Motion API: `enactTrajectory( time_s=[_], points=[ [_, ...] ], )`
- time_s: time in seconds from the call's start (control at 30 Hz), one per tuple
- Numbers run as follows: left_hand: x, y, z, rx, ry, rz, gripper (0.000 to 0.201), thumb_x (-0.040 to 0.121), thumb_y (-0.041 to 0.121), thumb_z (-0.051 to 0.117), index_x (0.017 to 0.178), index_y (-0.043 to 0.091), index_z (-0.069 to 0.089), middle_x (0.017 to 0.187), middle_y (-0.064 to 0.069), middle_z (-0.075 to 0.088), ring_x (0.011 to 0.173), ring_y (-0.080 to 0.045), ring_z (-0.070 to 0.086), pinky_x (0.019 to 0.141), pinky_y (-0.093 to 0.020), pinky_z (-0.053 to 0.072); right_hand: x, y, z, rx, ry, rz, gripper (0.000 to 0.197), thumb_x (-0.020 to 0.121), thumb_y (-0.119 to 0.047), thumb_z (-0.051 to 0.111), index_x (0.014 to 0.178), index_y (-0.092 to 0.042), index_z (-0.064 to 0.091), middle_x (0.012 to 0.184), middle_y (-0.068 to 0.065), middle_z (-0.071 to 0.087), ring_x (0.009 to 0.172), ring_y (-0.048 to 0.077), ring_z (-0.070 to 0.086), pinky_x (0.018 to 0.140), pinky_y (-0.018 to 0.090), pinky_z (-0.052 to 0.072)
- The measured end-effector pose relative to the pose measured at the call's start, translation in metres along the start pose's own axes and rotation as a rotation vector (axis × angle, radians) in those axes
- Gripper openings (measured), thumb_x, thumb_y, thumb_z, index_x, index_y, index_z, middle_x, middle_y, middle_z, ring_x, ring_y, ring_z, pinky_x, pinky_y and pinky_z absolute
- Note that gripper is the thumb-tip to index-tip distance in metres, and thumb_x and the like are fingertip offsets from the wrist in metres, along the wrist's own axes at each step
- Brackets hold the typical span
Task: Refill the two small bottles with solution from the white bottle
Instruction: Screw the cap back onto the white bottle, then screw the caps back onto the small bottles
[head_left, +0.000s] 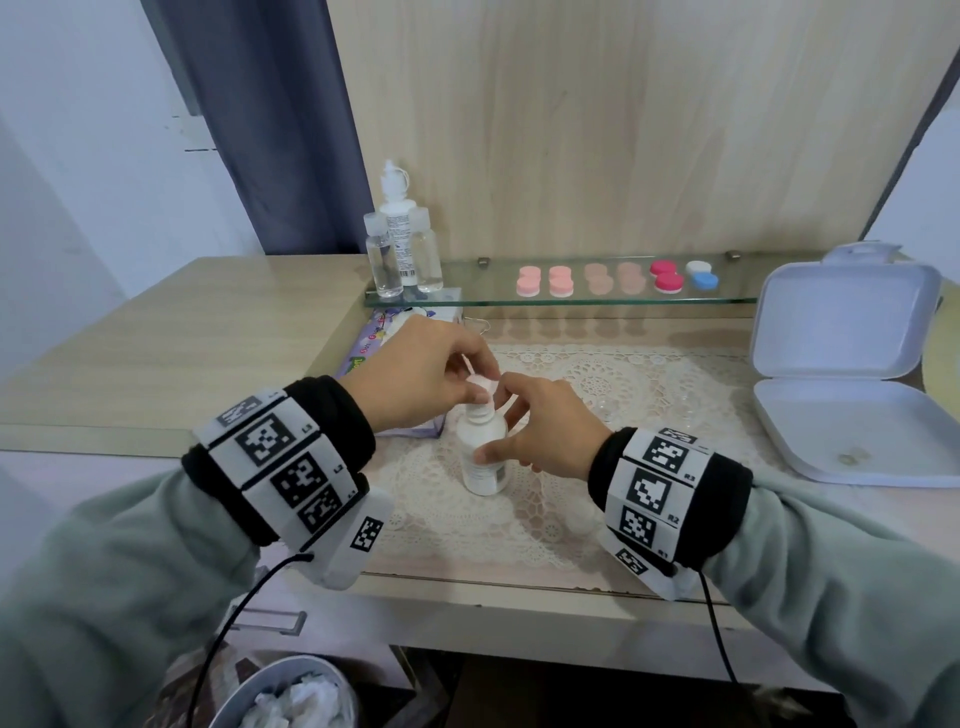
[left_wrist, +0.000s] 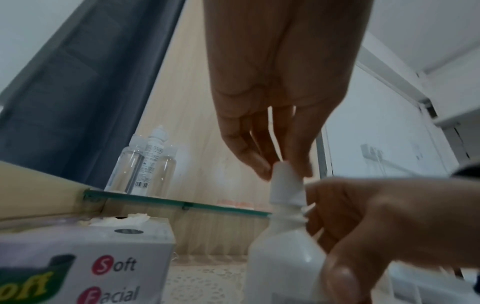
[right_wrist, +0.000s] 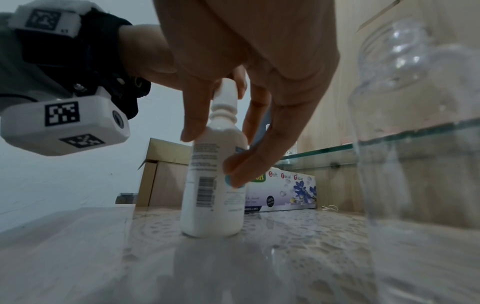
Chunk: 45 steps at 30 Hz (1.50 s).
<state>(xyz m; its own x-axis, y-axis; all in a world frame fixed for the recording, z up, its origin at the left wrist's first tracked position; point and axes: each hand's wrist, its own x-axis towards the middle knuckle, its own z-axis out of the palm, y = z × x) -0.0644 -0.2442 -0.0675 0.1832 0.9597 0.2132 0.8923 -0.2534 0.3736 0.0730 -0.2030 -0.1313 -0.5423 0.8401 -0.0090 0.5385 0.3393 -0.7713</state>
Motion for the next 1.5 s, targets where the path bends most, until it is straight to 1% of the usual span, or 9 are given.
enactTrajectory(
  time_s=[0.13, 0.3, 0.6, 0.73, 0.8, 0.93, 1.23, 1.4, 1.5],
  points=[
    [-0.004, -0.002, -0.002, -0.090, -0.046, 0.057, 0.029, 0.074, -0.001, 0.063, 0.095, 0.019, 0.066, 0.099, 0.014, 0.065, 0.088, 0.015, 0.052, 0.082, 0.002, 0.039, -0.001, -0.001, 0.000, -0.005, -0.002, 0.006, 0.046, 0.063, -0.026, 0.081, 0.097, -0.015, 0.052, 0.099, 0.012, 0.067, 0.060, 0.013, 0.053, 0.066, 0.037, 0.051],
    [-0.007, -0.002, 0.002, 0.071, 0.108, -0.001, 0.026, 0.077, 0.031, 0.067, 0.098, 0.016, 0.064, 0.084, 0.009, 0.060, 0.069, -0.003, 0.052, 0.068, -0.015, 0.042, -0.002, -0.002, 0.001, -0.012, 0.003, 0.001, 0.043, 0.063, -0.026, 0.081, 0.090, -0.020, 0.047, 0.101, 0.012, 0.066, 0.062, 0.015, 0.054, 0.063, 0.034, 0.050],
    [-0.010, -0.005, 0.003, 0.030, 0.019, -0.001, 0.024, 0.083, 0.013, 0.061, 0.104, 0.022, 0.066, 0.103, 0.009, 0.065, 0.080, 0.003, 0.050, 0.073, -0.005, 0.037, -0.015, 0.000, -0.011, -0.082, -0.005, -0.015, 0.063, 0.067, -0.026, 0.079, 0.124, -0.022, 0.053, 0.117, 0.003, 0.063, 0.082, 0.011, 0.053, 0.077, 0.024, 0.041],
    [-0.014, 0.003, 0.004, 0.077, 0.157, 0.152, 0.024, 0.082, 0.026, 0.057, 0.103, 0.019, 0.066, 0.108, 0.004, 0.068, 0.101, -0.009, 0.057, 0.085, -0.007, 0.031, -0.024, -0.008, -0.039, 0.009, 0.060, -0.052, 0.040, 0.069, -0.021, 0.078, 0.107, -0.016, 0.062, 0.097, 0.000, 0.067, 0.062, 0.007, 0.056, 0.062, 0.022, 0.049],
    [-0.017, 0.009, 0.007, 0.085, 0.164, 0.223, 0.028, 0.079, 0.035, 0.054, 0.097, 0.018, 0.067, 0.099, 0.003, 0.069, 0.094, -0.009, 0.057, 0.085, -0.011, 0.033, -0.031, -0.010, -0.061, 0.040, 0.113, -0.063, 0.022, 0.072, -0.016, 0.075, 0.091, -0.016, 0.064, 0.078, -0.004, 0.066, 0.051, 0.008, 0.058, 0.056, 0.022, 0.052],
    [-0.016, 0.027, 0.028, -0.015, -0.004, 0.272, 0.016, 0.078, 0.026, 0.064, 0.090, 0.016, 0.069, 0.088, 0.000, 0.069, 0.073, -0.005, 0.053, 0.070, -0.007, 0.038, -0.038, 0.000, -0.098, -0.033, 0.245, -0.055, 0.010, 0.076, -0.012, 0.072, 0.084, -0.010, 0.066, 0.065, -0.002, 0.062, 0.038, 0.001, 0.055, 0.047, 0.015, 0.049],
    [-0.014, 0.042, 0.093, 0.065, -0.447, 0.111, 0.039, 0.078, 0.018, 0.066, 0.116, 0.022, 0.060, 0.112, -0.007, 0.061, 0.094, -0.018, 0.058, 0.080, -0.026, 0.045, -0.049, 0.030, -0.077, -0.158, 0.242, 0.107, 0.042, 0.072, -0.022, 0.075, 0.108, -0.004, 0.063, 0.103, 0.007, 0.066, 0.051, 0.005, 0.057, 0.042, 0.005, 0.040],
    [-0.013, 0.042, 0.099, 0.074, -0.461, 0.091, 0.034, 0.078, 0.012, 0.064, 0.112, 0.019, 0.063, 0.108, -0.010, 0.063, 0.091, -0.015, 0.054, 0.073, -0.019, 0.034, -0.044, 0.031, -0.060, -0.140, 0.209, 0.196, 0.060, 0.070, -0.021, 0.078, 0.122, -0.002, 0.054, 0.119, 0.013, 0.059, 0.080, 0.027, 0.061, 0.069, 0.033, 0.055],
    [-0.014, 0.037, 0.098, 0.035, -0.417, 0.070, 0.032, 0.078, 0.015, 0.064, 0.110, 0.019, 0.064, 0.103, -0.009, 0.064, 0.080, -0.010, 0.047, 0.071, -0.018, 0.034, -0.041, 0.031, -0.054, -0.177, 0.173, 0.235, 0.053, 0.068, -0.022, 0.079, 0.111, 0.002, 0.058, 0.117, 0.015, 0.059, 0.084, 0.033, 0.066, 0.071, 0.037, 0.055]
  ],
)
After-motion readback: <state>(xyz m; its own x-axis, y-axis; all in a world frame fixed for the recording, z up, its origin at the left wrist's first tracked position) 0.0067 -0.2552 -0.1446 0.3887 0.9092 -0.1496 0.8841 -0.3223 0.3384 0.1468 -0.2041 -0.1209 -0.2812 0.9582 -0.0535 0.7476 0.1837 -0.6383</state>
